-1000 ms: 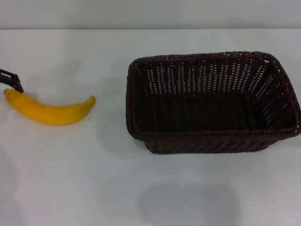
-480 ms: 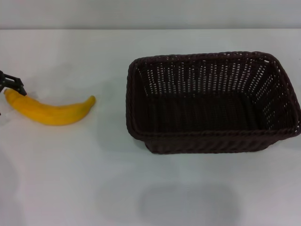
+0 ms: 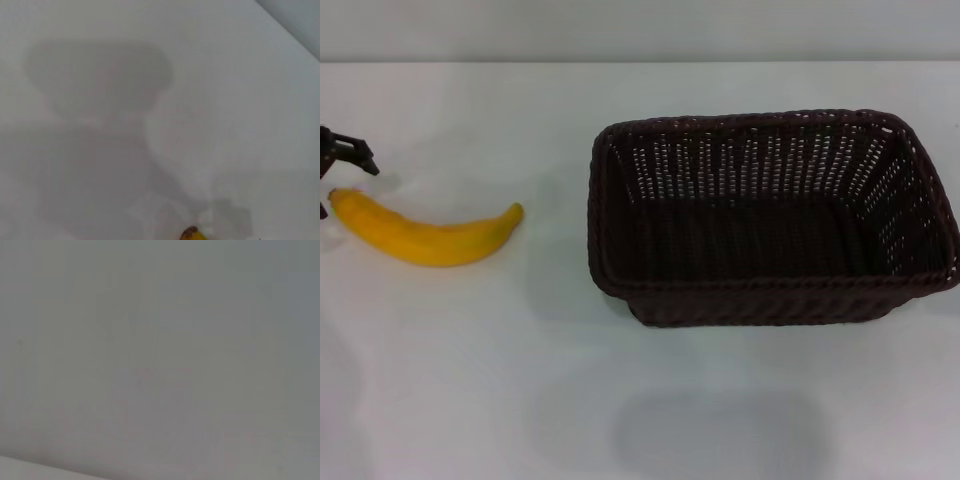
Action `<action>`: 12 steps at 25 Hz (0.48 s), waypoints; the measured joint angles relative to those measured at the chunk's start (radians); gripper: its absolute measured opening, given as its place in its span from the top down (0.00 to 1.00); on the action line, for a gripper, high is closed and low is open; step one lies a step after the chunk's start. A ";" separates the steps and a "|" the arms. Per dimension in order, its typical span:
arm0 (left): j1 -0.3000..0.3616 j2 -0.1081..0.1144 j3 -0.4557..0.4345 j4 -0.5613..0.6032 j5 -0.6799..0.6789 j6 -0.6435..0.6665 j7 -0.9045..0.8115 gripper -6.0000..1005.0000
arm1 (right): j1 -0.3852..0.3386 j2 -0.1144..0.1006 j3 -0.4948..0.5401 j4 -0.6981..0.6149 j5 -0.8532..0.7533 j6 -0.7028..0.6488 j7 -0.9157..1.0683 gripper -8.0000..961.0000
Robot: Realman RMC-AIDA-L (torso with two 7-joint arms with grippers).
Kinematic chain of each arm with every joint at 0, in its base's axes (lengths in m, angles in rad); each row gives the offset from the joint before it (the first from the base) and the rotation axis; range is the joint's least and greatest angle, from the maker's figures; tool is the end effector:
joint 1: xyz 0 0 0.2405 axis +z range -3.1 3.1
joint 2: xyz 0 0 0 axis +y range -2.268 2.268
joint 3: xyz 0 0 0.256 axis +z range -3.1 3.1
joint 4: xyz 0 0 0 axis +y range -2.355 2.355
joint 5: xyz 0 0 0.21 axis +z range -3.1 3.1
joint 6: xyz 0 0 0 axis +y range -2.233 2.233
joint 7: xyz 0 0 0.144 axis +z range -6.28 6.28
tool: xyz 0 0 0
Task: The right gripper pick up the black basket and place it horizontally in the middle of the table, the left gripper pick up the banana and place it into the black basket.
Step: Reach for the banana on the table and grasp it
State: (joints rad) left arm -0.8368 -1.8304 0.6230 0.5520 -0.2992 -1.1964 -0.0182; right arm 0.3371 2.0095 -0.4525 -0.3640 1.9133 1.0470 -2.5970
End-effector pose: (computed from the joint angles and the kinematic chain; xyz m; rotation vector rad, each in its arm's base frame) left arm -0.3178 0.4252 0.1004 -1.3735 -2.0844 -0.0629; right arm 0.4057 0.3188 0.0933 -1.6181 0.5246 0.4364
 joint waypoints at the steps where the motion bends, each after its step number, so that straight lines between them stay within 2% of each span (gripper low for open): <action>1: -0.002 0.003 0.001 -0.010 -0.002 0.002 0.000 0.17 | 0.000 0.000 0.000 0.000 0.000 -0.004 0.000 0.26; 5: -0.013 0.013 0.006 -0.049 0.001 -0.017 0.001 0.18 | 0.002 0.000 0.000 0.001 0.000 -0.014 0.000 0.26; 12: -0.018 0.016 0.006 -0.063 0.010 -0.102 0.003 0.18 | 0.003 0.000 0.000 0.002 -0.001 -0.026 -0.002 0.26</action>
State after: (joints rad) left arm -0.8543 -1.8146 0.6295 0.4893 -0.2888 -1.2986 -0.0156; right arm 0.3402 2.0095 -0.4525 -0.3619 1.9127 1.0208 -2.5986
